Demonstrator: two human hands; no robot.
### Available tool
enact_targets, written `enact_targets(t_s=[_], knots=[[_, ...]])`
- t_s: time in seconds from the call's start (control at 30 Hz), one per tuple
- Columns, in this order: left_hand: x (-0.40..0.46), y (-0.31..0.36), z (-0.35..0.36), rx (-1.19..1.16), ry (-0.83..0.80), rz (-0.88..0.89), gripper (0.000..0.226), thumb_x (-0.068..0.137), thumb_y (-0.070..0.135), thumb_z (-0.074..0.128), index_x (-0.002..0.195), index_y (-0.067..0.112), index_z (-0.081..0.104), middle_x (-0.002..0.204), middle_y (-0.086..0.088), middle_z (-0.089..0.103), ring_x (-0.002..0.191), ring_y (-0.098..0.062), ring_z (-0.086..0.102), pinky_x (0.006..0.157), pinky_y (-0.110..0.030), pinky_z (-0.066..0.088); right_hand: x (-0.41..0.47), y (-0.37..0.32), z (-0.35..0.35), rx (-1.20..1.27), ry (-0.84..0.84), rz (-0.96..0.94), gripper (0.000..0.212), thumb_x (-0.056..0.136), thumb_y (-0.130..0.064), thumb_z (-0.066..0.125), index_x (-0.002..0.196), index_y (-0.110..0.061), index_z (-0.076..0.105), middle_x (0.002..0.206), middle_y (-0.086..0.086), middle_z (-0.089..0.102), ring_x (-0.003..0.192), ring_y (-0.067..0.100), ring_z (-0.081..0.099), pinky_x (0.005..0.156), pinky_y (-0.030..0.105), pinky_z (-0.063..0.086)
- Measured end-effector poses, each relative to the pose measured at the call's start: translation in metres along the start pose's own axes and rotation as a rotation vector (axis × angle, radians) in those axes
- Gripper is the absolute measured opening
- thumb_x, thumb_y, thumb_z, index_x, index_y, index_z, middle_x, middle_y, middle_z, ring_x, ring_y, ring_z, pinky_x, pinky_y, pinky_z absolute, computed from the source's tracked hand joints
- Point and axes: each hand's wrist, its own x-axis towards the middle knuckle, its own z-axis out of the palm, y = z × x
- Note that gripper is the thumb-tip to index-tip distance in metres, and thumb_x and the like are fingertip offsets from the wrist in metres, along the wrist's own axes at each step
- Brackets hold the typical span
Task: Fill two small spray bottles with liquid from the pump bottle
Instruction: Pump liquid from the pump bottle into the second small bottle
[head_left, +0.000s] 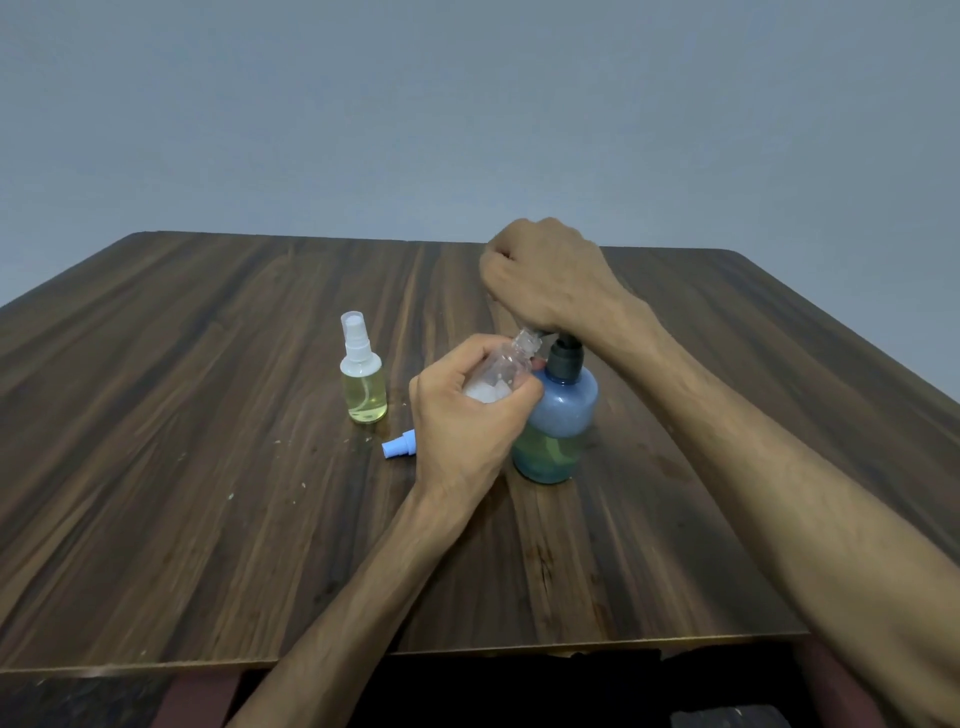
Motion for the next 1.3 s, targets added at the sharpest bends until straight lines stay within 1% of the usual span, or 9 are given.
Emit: enact_targets(t_s=[0.1, 0.23, 0.43, 0.53, 0.63, 0.77, 0.87, 1.0, 1.3], knots=[[-0.0012, 0.0002, 0.0011, -0.024, 0.015, -0.021, 0.019, 0.076, 0.004, 0.073, 0.093, 0.006, 0.081, 0.084, -0.006, 0.078, 0.081, -0.024, 0.074, 0.073, -0.031, 0.057, -0.0013, -0.0031, -0.0032, 0.003, 0.064, -0.002, 0.023, 0.088, -0.018, 0.046, 0.066, -0.013, 0.045, 0.063, 0.002, 0.05, 0.06, 0.022, 0.036, 0.058, 0.035, 0.035], [-0.0011, -0.0006, 0.0021, -0.007, 0.018, -0.014, 0.019, 0.075, 0.006, 0.072, 0.092, 0.007, 0.081, 0.084, -0.005, 0.078, 0.083, -0.027, 0.074, 0.074, -0.034, 0.058, -0.0015, -0.0004, -0.0005, 0.007, -0.011, 0.042, 0.035, 0.089, -0.022, 0.048, 0.088, 0.003, 0.072, 0.07, 0.01, 0.07, 0.062, 0.024, 0.052, 0.071, 0.037, 0.053], [-0.001, -0.0003, 0.0011, -0.009, 0.012, -0.013, 0.019, 0.075, 0.005, 0.072, 0.092, 0.007, 0.081, 0.082, -0.003, 0.078, 0.082, -0.024, 0.073, 0.072, -0.026, 0.056, 0.001, 0.0015, 0.001, -0.01, -0.014, 0.022, 0.026, 0.089, -0.021, 0.048, 0.071, -0.006, 0.057, 0.064, 0.002, 0.06, 0.06, 0.026, 0.049, 0.06, 0.035, 0.041], [-0.0013, 0.0004, -0.0003, -0.007, 0.005, 0.004, 0.018, 0.076, 0.006, 0.073, 0.092, 0.008, 0.081, 0.082, -0.002, 0.078, 0.081, -0.021, 0.073, 0.072, -0.023, 0.055, -0.0008, 0.0007, -0.0001, -0.016, 0.059, 0.002, 0.022, 0.088, -0.018, 0.047, 0.067, -0.013, 0.043, 0.06, 0.002, 0.048, 0.058, 0.023, 0.035, 0.056, 0.034, 0.032], [0.0001, -0.0004, 0.0005, 0.005, 0.012, 0.011, 0.018, 0.076, 0.006, 0.072, 0.092, 0.007, 0.081, 0.082, -0.003, 0.077, 0.081, -0.023, 0.073, 0.072, -0.025, 0.056, 0.0009, -0.0007, 0.0006, -0.026, -0.011, 0.022, 0.025, 0.088, -0.019, 0.048, 0.072, -0.004, 0.059, 0.066, 0.009, 0.063, 0.06, 0.024, 0.044, 0.057, 0.033, 0.036], [-0.0003, 0.0001, -0.0015, 0.017, -0.001, 0.029, 0.018, 0.077, 0.007, 0.074, 0.094, 0.007, 0.081, 0.084, -0.001, 0.078, 0.081, -0.018, 0.073, 0.072, -0.023, 0.056, -0.0008, -0.0001, -0.0012, -0.027, 0.063, 0.014, 0.025, 0.088, -0.017, 0.047, 0.065, -0.015, 0.037, 0.059, 0.001, 0.041, 0.059, 0.022, 0.031, 0.055, 0.034, 0.028], [-0.0004, 0.0001, 0.0001, 0.027, 0.006, 0.015, 0.018, 0.077, 0.007, 0.074, 0.094, 0.007, 0.081, 0.082, -0.002, 0.077, 0.08, -0.021, 0.073, 0.071, -0.029, 0.058, -0.0002, -0.0006, 0.0006, -0.025, -0.007, 0.026, 0.022, 0.09, -0.02, 0.048, 0.07, -0.013, 0.051, 0.064, 0.002, 0.052, 0.058, 0.022, 0.04, 0.056, 0.033, 0.032], [-0.0013, 0.0006, -0.001, 0.01, 0.005, 0.014, 0.017, 0.077, 0.007, 0.074, 0.093, 0.008, 0.081, 0.083, -0.002, 0.078, 0.081, -0.022, 0.074, 0.072, -0.032, 0.058, -0.0005, -0.0007, -0.0024, -0.006, 0.066, -0.002, 0.025, 0.088, -0.017, 0.046, 0.065, -0.017, 0.036, 0.059, 0.0, 0.039, 0.058, 0.021, 0.03, 0.055, 0.035, 0.028], [-0.0014, -0.0016, -0.0005, 0.036, 0.005, 0.041, 0.018, 0.077, 0.005, 0.074, 0.094, 0.007, 0.081, 0.082, -0.001, 0.077, 0.079, -0.018, 0.072, 0.071, -0.024, 0.056, -0.001, 0.0003, 0.001, -0.02, 0.021, 0.03, 0.026, 0.091, -0.019, 0.046, 0.066, -0.015, 0.043, 0.061, -0.001, 0.045, 0.057, 0.02, 0.037, 0.057, 0.033, 0.032]])
